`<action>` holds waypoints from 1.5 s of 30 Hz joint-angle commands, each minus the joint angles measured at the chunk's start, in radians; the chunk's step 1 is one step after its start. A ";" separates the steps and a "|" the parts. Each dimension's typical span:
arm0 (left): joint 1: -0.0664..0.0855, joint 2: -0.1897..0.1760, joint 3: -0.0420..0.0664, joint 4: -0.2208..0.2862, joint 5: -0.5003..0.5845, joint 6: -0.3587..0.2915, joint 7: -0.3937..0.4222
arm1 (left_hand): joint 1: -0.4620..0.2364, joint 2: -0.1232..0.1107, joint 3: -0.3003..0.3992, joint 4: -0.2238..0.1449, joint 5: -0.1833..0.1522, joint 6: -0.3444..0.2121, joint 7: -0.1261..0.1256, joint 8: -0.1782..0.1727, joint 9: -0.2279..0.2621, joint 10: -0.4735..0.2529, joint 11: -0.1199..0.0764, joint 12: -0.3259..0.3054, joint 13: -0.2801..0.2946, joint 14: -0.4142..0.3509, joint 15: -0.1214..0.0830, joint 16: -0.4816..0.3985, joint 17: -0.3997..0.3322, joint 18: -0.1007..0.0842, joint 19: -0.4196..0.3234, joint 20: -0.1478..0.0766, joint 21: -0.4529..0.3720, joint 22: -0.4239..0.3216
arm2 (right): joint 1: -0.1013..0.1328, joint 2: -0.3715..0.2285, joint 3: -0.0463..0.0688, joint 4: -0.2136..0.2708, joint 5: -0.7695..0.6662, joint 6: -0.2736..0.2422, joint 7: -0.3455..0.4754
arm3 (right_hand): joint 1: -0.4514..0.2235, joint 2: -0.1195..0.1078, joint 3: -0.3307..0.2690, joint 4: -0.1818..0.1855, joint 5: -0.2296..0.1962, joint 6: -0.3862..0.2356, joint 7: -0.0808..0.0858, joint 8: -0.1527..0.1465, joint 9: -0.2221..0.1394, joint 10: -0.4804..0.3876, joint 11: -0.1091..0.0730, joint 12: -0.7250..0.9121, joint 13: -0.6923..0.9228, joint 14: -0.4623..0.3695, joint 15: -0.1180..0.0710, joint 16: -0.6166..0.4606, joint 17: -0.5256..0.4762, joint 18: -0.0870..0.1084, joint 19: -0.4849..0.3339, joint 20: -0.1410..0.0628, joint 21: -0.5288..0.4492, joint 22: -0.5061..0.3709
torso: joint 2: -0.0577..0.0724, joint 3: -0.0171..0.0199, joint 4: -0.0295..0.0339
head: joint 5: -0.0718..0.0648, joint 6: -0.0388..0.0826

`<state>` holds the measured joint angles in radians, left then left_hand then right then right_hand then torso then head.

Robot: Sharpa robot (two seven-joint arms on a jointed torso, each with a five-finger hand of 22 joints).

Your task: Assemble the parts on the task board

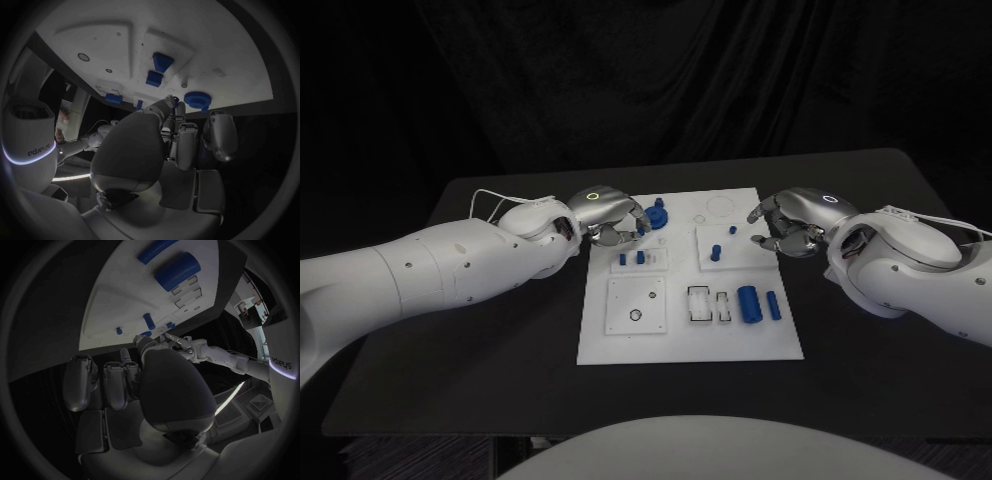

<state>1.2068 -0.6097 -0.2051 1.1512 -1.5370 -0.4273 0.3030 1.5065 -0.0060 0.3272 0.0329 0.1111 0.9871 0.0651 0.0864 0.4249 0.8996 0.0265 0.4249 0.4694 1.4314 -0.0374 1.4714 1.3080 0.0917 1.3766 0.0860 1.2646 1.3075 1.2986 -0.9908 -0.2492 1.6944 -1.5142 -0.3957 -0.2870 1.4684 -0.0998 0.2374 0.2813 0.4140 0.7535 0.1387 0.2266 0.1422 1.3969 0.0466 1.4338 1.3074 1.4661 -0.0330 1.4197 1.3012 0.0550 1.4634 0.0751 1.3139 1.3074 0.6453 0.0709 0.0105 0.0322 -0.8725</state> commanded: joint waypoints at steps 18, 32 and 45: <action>0.012 -0.022 -0.006 -0.003 0.000 0.060 -0.032 | 0.013 -0.002 0.003 -0.009 0.008 -0.011 0.002 -0.019 -0.012 -0.004 -0.004 -0.010 -0.007 -0.005 0.002 -0.010 0.019 -0.015 -0.005 -0.003 -0.014 0.163 | -0.007 -0.007 0.000 -0.002 0.015 -0.040 0.036 | 0.010 0.007 0.015 -0.006 0.007 0.023 0.004 0.006 -0.002 0.007 0.006 0.005 0.041 0.050 0.009 0.000 0.005 0.004 0.009 0.005 0.003 0.183 | -0.003 0.0012 0.0113 | -0.001 0.000; -0.005 0.008 -0.006 -0.038 0.000 0.068 -0.026 | 0.014 -0.002 0.003 -0.010 0.008 -0.011 0.003 -0.019 -0.013 -0.003 -0.003 -0.010 -0.007 -0.007 0.003 -0.011 0.017 -0.015 -0.006 -0.003 -0.015 0.162 | -0.010 -0.005 0.000 -0.005 0.019 -0.051 0.049 | 0.011 0.005 0.019 -0.006 0.007 0.039 0.005 0.012 -0.002 0.009 0.008 0.006 0.041 0.051 0.010 0.000 0.004 0.004 0.011 0.007 0.005 0.184 | 0.000 -0.0027 0.0119 | -0.001 0.000; -0.019 0.024 -0.006 -0.053 0.000 0.070 -0.026 | 0.013 -0.002 0.002 -0.010 0.006 -0.012 0.004 -0.019 -0.013 -0.001 -0.002 -0.008 -0.006 -0.008 0.004 -0.012 0.015 -0.015 -0.006 -0.003 -0.016 0.162 | -0.010 -0.004 0.000 -0.006 0.019 -0.032 0.036 | 0.011 0.004 0.020 -0.006 0.007 0.040 0.005 0.012 -0.003 0.005 0.008 0.003 0.035 0.050 0.011 -0.003 -0.002 0.005 0.008 0.007 -0.002 0.182 | -0.001 0.0007 0.0057 | 0.001 0.000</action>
<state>1.1897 -0.5890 -0.2115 1.0983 -1.5380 -0.3622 0.2712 1.5103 -0.0102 0.3329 0.0273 0.1151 0.9808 0.0660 0.0708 0.4131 0.8983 0.0239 0.4123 0.4650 1.4276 -0.0338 1.4627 1.3077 0.0918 1.3724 0.0821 1.2490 1.3074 1.2906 -0.9949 -0.2492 1.6878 -1.4944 -0.4269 -0.2462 1.4738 -0.0944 0.2527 0.2772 0.4177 0.7840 0.1441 0.2323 0.1409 1.4023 0.0520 1.4378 1.3078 1.4654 -0.0268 1.4198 1.3003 0.0548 1.4634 0.0751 1.3137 1.3073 0.6450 0.0705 0.0178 0.0328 -0.8725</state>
